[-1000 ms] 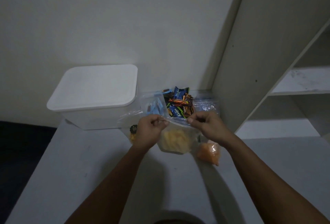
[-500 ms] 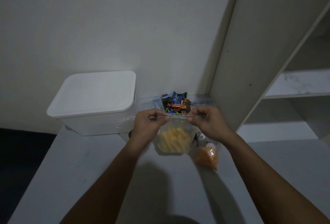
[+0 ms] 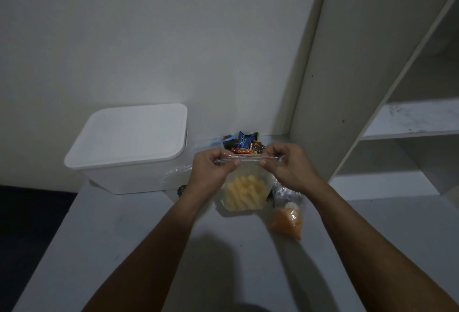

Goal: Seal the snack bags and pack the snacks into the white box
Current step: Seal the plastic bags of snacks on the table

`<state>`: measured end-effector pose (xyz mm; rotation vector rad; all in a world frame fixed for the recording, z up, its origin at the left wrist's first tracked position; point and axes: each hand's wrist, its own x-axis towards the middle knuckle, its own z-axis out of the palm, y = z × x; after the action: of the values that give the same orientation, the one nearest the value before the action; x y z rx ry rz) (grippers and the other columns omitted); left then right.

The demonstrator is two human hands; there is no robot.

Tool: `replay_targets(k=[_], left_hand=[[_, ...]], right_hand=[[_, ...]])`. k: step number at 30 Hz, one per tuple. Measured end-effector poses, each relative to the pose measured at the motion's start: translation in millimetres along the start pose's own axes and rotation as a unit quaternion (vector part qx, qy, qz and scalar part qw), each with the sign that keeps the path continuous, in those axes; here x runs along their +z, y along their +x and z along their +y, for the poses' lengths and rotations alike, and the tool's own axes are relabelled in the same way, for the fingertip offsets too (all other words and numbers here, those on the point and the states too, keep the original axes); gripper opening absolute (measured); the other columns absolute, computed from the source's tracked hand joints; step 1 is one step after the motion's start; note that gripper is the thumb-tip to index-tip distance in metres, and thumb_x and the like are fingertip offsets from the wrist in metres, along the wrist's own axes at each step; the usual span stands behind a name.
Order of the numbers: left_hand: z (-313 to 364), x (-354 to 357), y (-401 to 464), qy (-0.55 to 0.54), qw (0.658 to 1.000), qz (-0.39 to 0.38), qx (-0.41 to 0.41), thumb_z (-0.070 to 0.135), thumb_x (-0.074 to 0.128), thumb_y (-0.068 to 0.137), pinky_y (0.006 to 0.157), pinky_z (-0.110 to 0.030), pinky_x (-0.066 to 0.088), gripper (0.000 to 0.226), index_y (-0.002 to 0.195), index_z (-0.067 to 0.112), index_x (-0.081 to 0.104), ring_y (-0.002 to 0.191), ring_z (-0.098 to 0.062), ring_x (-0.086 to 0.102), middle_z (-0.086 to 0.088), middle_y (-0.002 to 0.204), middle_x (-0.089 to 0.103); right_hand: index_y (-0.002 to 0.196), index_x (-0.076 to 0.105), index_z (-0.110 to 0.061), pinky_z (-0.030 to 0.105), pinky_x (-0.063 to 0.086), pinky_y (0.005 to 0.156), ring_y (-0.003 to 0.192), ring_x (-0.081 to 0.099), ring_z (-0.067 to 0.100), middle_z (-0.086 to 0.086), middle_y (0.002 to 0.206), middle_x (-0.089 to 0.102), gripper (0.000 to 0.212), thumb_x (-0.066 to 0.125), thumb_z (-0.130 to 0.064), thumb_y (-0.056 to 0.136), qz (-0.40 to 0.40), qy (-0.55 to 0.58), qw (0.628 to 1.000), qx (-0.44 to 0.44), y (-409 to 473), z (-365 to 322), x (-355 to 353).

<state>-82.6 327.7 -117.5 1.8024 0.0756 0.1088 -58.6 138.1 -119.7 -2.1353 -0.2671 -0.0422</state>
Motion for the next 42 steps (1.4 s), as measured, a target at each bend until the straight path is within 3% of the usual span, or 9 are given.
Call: replay_targets(k=[3, 8, 12, 18, 24, 28, 33, 39, 42], left_hand=[[0.1, 2.5, 1.4, 0.01, 1.0, 0.012, 0.008, 0.006, 0.076, 0.076, 0.07, -0.028, 0.055, 0.013, 0.073, 0.017, 0.072, 0.071, -0.012, 0.065, -0.002, 0.075, 0.07], [4.9, 8.2, 2.4, 0.003, 0.999, 0.006, 0.035, 0.003, 0.076, 0.075, 0.066, -0.022, 0.053, 0.015, 0.073, 0.017, 0.071, 0.065, -0.003, 0.062, 0.003, 0.073, 0.069], [7.9, 6.5, 2.9, -0.007, 0.999, -0.011, 0.052, 0.001, 0.076, 0.074, 0.071, -0.024, 0.053, 0.022, 0.076, 0.022, 0.071, 0.078, -0.01, 0.063, 0.001, 0.08, 0.07], [12.8, 6.4, 4.9, 0.019, 0.998, 0.033, 0.058, 0.003, 0.078, 0.073, 0.073, -0.029, 0.053, 0.022, 0.07, 0.024, 0.071, 0.07, -0.009, 0.064, 0.008, 0.071, 0.07], [15.3, 7.9, 1.0, -0.01, 0.997, 0.02, 0.071, 0.005, 0.08, 0.07, 0.07, -0.021, 0.054, 0.019, 0.072, 0.023, 0.075, 0.068, -0.004, 0.067, 0.012, 0.067, 0.072], [12.6, 2.9, 3.6, -0.019, 0.998, 0.035, 0.052, 0.002, 0.078, 0.072, 0.067, -0.015, 0.053, 0.022, 0.071, 0.023, 0.073, 0.066, -0.002, 0.066, 0.01, 0.065, 0.072], [15.1, 6.0, 2.8, -0.011, 0.997, 0.036, 0.062, -0.001, 0.077, 0.073, 0.067, -0.011, 0.051, 0.019, 0.072, 0.018, 0.074, 0.064, 0.001, 0.066, 0.014, 0.064, 0.07], [12.3, 10.3, 2.4, 0.022, 0.996, 0.017, 0.082, 0.006, 0.075, 0.076, 0.073, -0.025, 0.052, 0.011, 0.077, 0.017, 0.074, 0.078, -0.015, 0.066, -0.002, 0.077, 0.073], [13.6, 9.4, 3.2, 0.036, 0.996, 0.016, 0.078, 0.005, 0.074, 0.077, 0.071, -0.023, 0.051, 0.018, 0.073, 0.022, 0.072, 0.073, -0.007, 0.063, 0.004, 0.074, 0.071]], right_hand=[[0.077, 0.065, -0.032, 0.036, 0.048, 0.079, 0.083, 0.057, 0.011, -0.014, 0.081, 0.065, 0.011, 0.072, -0.039, 0.072, -0.004, -0.083, 0.996, -0.022, -0.7, -5.2, -0.9], [0.081, 0.071, -0.026, 0.045, 0.041, 0.092, 0.09, 0.055, 0.015, -0.017, 0.081, 0.059, 0.004, 0.073, -0.027, 0.079, 0.028, -0.165, 0.984, -0.067, -0.6, -22.1, 0.3], [0.077, 0.074, -0.022, 0.039, 0.048, 0.086, 0.087, 0.059, 0.016, -0.01, 0.08, 0.066, 0.003, 0.076, -0.023, 0.076, 0.048, -0.123, 0.991, -0.031, 2.6, -23.5, -2.3], [0.08, 0.072, -0.025, 0.039, 0.05, 0.083, 0.085, 0.061, 0.014, -0.008, 0.083, 0.07, 0.006, 0.075, -0.029, 0.077, 0.015, -0.105, 0.994, -0.03, 1.6, -28.6, -0.7], [0.077, 0.072, -0.021, 0.04, 0.052, 0.077, 0.08, 0.062, 0.019, -0.002, 0.079, 0.07, 0.004, 0.074, -0.022, 0.08, 0.032, -0.107, 0.993, -0.03, 3.1, -26.9, 1.8], [0.07, 0.066, -0.031, 0.038, 0.054, 0.077, 0.079, 0.063, 0.015, -0.007, 0.076, 0.069, 0.014, 0.074, -0.023, 0.079, 0.028, -0.077, 0.997, 0.006, 5.5, -22.6, 0.3], [0.077, 0.068, -0.025, 0.035, 0.053, 0.076, 0.08, 0.063, 0.014, -0.009, 0.078, 0.067, 0.007, 0.074, -0.026, 0.078, 0.018, -0.073, 0.997, -0.031, 3.9, -24.6, 7.3], [0.076, 0.071, -0.021, 0.033, 0.052, 0.072, 0.077, 0.063, 0.016, -0.006, 0.076, 0.068, 0.005, 0.075, -0.018, 0.077, 0.062, -0.079, 0.995, -0.026, 4.8, -27.0, 14.2], [0.076, 0.072, -0.025, 0.033, 0.053, 0.071, 0.076, 0.064, 0.014, -0.007, 0.075, 0.07, 0.004, 0.076, -0.025, 0.078, 0.04, -0.074, 0.996, -0.018, 5.8, -25.6, 13.0]])
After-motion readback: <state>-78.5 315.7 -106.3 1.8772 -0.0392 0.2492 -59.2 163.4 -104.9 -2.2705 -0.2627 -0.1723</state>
